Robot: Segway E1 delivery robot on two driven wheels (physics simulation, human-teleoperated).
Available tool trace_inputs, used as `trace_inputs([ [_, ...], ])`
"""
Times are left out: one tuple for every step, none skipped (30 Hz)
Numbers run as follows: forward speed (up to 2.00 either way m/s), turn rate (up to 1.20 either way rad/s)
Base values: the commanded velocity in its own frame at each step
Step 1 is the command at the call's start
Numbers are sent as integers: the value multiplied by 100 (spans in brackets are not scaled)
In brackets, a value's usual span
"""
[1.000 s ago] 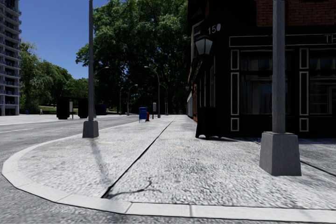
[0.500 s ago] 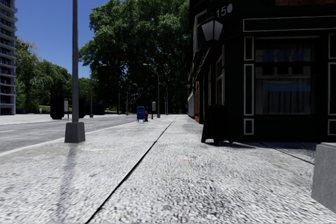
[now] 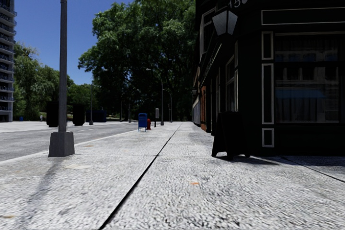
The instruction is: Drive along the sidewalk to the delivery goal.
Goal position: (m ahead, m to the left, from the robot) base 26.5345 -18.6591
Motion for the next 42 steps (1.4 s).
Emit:
trace_inputs([
  [124, 0],
  [125, 0],
  [126, 0],
  [127, 0],
  [131, 0],
  [131, 0],
  [136, 0],
  [146, 0],
  [170, 0],
  [170, 0],
  [200, 0],
  [200, 0],
  [200, 0],
  [200, 0],
  [200, 0],
  [200, 0],
  [200, 0],
  [200, 0],
  [200, 0],
  [200, 0],
  [200, 0],
  [200, 0],
  [200, 0],
  [200, 0],
  [200, 0],
  [200, 0],
  [200, 0],
  [200, 0],
  [200, 0],
  [200, 0],
  [200, 0],
  [200, 0],
  [200, 0],
  [200, 0],
  [200, 0],
  [200, 0],
  [200, 0],
  [200, -1],
  [200, -11],
  [200, -16],
  [200, -16],
  [200, -20],
])
